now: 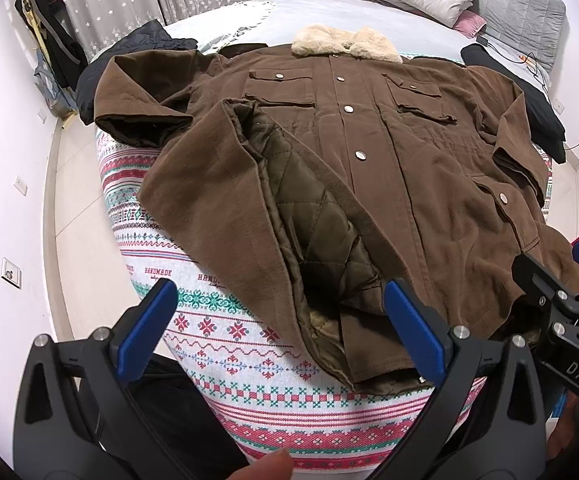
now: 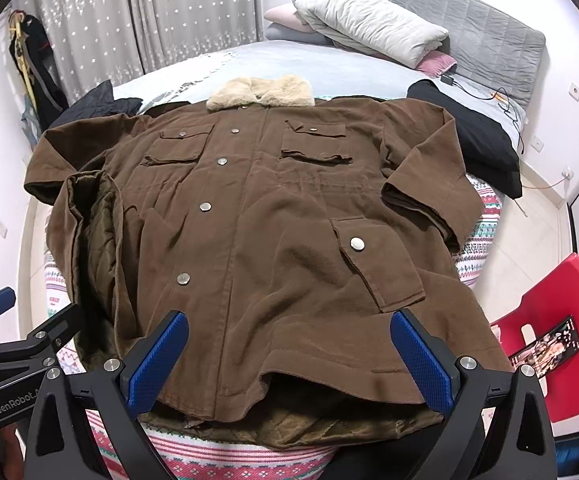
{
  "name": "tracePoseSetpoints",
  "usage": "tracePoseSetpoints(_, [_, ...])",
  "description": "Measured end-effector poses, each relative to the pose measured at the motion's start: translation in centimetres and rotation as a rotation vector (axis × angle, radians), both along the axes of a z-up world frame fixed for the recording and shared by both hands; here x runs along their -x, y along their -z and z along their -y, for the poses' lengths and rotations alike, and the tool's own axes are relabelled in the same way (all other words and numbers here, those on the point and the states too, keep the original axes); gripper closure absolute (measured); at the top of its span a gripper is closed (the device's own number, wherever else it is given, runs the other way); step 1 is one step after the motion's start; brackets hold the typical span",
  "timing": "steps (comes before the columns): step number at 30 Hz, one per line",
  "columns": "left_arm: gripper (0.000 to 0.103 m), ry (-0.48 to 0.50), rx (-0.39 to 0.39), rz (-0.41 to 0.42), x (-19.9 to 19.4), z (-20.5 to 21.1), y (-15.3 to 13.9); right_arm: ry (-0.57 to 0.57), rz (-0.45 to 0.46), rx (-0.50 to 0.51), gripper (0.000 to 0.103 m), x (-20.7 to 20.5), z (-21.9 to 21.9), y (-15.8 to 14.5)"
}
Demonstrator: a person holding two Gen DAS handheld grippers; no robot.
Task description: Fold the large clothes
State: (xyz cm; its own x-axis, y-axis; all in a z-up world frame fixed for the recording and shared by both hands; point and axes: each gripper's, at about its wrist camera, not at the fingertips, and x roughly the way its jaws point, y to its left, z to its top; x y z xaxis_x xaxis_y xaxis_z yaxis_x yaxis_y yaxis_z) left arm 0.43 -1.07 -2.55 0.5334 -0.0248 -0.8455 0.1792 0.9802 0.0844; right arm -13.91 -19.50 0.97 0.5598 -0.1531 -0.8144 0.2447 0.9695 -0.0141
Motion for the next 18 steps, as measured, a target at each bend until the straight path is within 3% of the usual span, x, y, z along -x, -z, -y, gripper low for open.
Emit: tracePoseSetpoints(18, [0.000,-0.010,-0.008,0.005,-0.08,-0.49,0.26,0.000,0.000,0.000,0.001,-0.04,-0.11,0.09])
